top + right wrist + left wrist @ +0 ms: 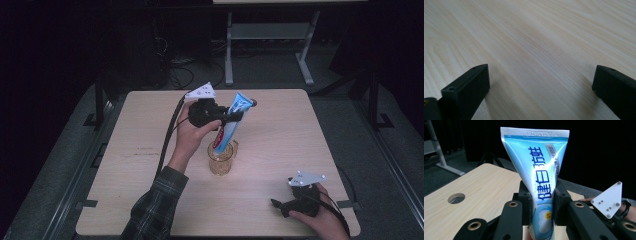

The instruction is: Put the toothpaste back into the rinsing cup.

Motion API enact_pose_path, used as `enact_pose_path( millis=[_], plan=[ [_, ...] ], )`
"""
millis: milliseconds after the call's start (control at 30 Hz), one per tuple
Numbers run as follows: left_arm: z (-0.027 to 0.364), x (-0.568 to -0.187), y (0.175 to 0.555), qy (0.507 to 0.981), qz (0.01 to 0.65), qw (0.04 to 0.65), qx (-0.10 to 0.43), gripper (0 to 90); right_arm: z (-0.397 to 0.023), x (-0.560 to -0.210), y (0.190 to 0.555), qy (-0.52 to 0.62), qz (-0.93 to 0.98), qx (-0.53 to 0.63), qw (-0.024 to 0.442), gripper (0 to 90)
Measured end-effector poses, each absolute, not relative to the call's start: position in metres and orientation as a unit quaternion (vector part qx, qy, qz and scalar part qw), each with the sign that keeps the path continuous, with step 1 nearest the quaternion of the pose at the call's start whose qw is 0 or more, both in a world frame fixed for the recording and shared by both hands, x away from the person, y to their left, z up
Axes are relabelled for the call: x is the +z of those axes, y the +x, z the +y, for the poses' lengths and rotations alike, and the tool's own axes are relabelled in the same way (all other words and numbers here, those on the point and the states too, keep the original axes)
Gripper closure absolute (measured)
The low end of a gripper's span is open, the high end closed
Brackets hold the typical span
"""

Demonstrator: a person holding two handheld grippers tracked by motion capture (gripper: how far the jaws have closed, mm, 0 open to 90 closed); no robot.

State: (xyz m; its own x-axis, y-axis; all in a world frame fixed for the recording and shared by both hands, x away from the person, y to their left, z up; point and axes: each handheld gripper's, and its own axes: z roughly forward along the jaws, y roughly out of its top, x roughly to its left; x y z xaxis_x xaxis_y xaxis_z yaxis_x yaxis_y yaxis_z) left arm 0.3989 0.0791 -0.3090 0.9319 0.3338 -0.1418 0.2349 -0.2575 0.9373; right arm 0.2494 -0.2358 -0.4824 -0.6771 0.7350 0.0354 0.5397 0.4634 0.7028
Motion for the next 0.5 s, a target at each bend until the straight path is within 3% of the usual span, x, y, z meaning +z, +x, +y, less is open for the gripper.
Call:
enact_pose_path(
  millis=[500],
  plan=[
    [0.081, -0.332, 0.402, 0.797, 0.189, 0.572, 0.033, 72.9, -0.236, -0.482, 0.249, 0.376, 0.845, 0.353, 0.139, 0.5]
  ],
)
